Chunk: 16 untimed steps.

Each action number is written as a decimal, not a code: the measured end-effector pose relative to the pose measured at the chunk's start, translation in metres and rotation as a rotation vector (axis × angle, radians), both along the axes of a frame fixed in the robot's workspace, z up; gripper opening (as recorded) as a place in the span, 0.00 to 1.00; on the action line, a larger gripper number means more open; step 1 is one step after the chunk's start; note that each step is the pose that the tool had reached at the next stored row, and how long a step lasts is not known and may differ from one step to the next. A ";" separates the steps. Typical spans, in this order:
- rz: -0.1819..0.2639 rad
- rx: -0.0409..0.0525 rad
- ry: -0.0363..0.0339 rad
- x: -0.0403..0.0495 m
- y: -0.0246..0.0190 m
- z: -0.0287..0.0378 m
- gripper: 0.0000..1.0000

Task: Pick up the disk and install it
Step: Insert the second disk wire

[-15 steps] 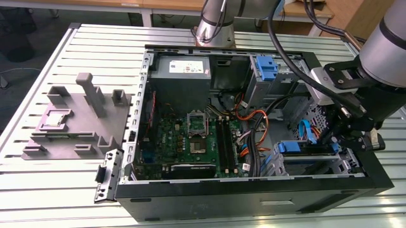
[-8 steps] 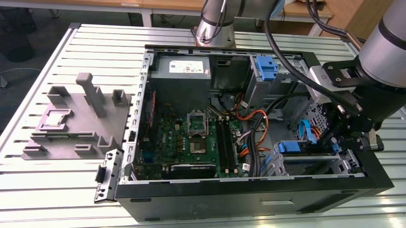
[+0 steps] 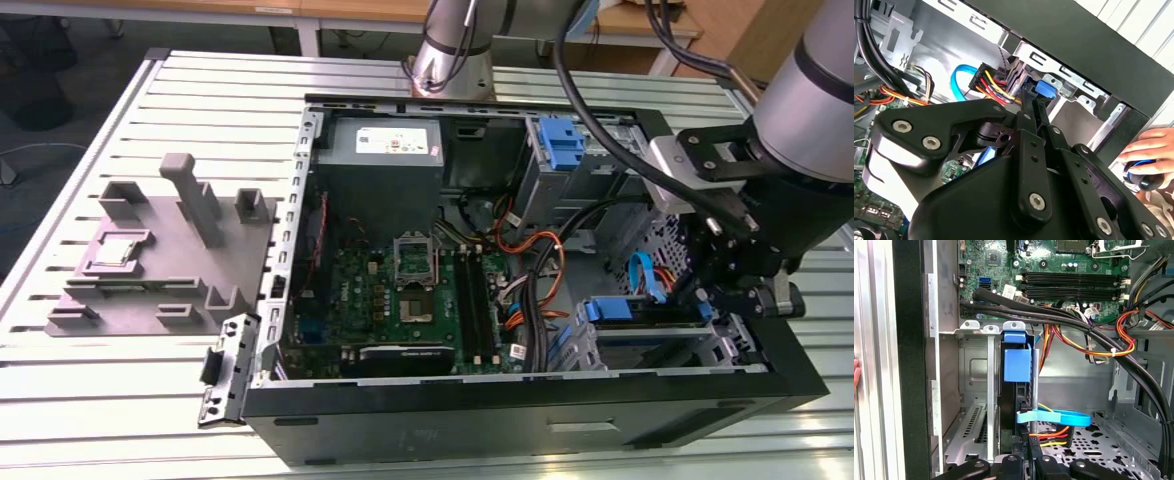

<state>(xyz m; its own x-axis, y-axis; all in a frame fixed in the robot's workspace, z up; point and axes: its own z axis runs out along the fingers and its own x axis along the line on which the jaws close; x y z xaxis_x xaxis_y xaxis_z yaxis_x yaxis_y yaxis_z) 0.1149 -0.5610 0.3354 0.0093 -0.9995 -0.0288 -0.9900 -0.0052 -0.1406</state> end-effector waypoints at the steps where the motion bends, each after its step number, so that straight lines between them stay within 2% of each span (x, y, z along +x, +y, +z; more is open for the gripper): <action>1: 0.000 0.0000 0.0000 -0.0004 0.0004 0.0000 0.16; 16: 0.000 0.0000 -0.0050 -0.0043 0.0006 -0.0022 0.16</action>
<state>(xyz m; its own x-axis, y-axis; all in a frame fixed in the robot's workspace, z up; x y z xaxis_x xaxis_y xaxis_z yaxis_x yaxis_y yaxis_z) 0.1105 -0.5604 0.3332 0.0094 -0.9995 -0.0288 -0.9893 -0.0051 -0.1456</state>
